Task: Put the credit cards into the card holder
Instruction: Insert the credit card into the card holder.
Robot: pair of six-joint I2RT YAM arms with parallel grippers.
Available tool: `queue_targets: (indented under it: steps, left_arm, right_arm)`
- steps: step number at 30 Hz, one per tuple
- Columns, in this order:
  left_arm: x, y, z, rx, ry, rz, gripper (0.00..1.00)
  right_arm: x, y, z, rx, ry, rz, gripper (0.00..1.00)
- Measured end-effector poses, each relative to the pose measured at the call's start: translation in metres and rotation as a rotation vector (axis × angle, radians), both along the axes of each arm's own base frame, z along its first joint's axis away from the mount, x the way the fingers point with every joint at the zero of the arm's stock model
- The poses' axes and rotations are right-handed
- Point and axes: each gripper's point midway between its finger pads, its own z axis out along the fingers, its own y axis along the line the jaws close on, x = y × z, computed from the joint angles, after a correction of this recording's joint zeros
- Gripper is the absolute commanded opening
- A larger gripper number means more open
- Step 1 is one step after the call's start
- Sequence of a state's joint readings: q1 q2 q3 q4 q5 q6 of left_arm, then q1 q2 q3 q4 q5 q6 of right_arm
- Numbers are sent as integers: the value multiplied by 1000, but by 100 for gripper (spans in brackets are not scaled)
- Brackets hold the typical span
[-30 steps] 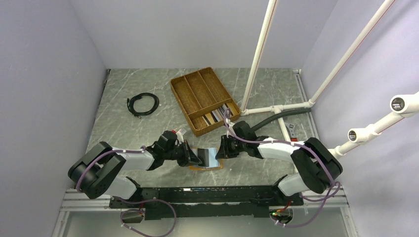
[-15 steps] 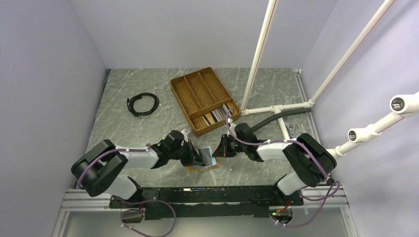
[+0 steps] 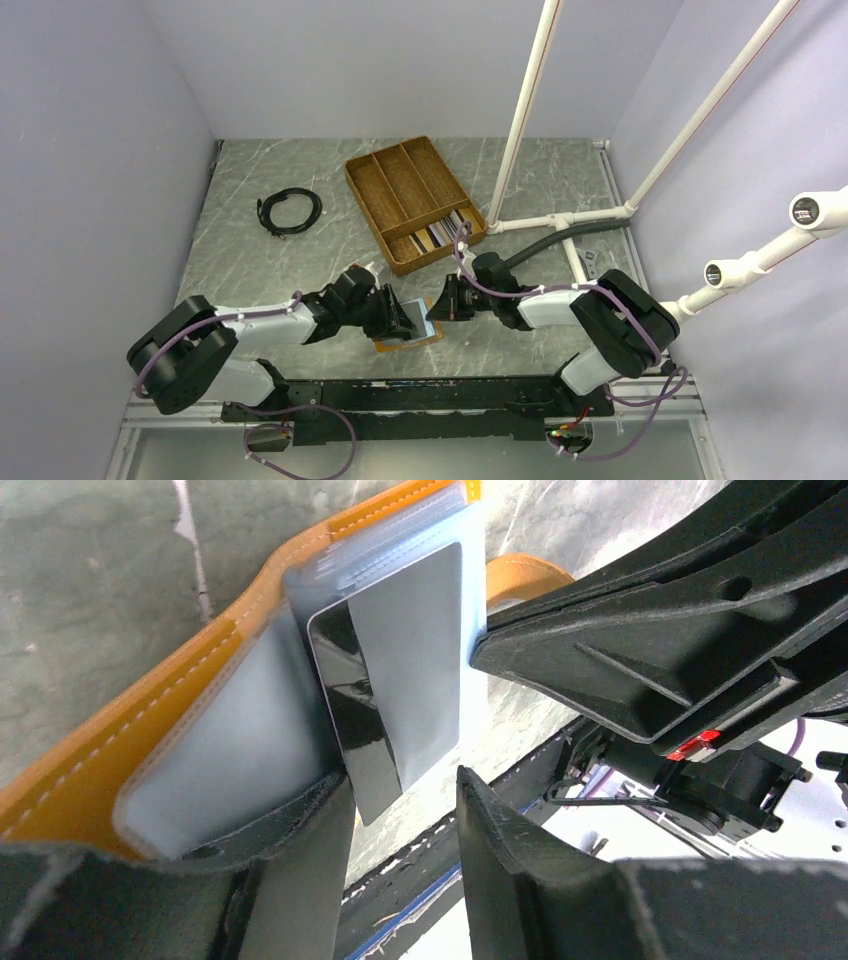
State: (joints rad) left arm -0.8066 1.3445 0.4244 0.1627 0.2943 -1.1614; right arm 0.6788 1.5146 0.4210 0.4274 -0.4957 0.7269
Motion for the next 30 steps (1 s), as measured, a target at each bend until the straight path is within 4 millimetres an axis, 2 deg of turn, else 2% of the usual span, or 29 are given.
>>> queue_targets:
  steps: [4, 10, 13, 15, 19, 22, 25, 27, 29, 30]
  left_arm:
    - [-1, 9, 4, 34, -5, 23, 46]
    - [-3, 18, 0, 87, 4, 29, 29]
    - [-2, 16, -5, 107, 21, 24, 24]
    - [0, 13, -10, 116, 32, 21, 15]
    - [0, 5, -10, 111, 32, -2, 6]
    - [-1, 1, -9, 143, 34, -30, 10]
    - [-3, -1, -9, 163, 40, -41, 25]
    - [-4, -2, -10, 168, 33, -42, 32]
    - [-4, -2, -9, 171, 19, -37, 35]
    - [-4, -2, -8, 169, 7, -35, 33]
  right_arm:
    - [-2, 2, 0, 6, 5, 12, 0]
    - [-3, 3, 0, 7, 4, 17, 0]
    - [-3, 3, 0, 8, 5, 17, 0]
    - [-3, 4, 0, 9, 5, 18, 0]
    - [-3, 4, 1, 12, 7, 14, 0]
    - [-1, 4, 1, 21, 5, 0, 0]
    - [0, 2, 1, 37, 9, -21, 0]
    - [0, 2, 1, 43, 8, -29, 0]
    - [0, 2, 1, 45, 10, -34, 0]
    - [0, 2, 1, 45, 10, -34, 0]
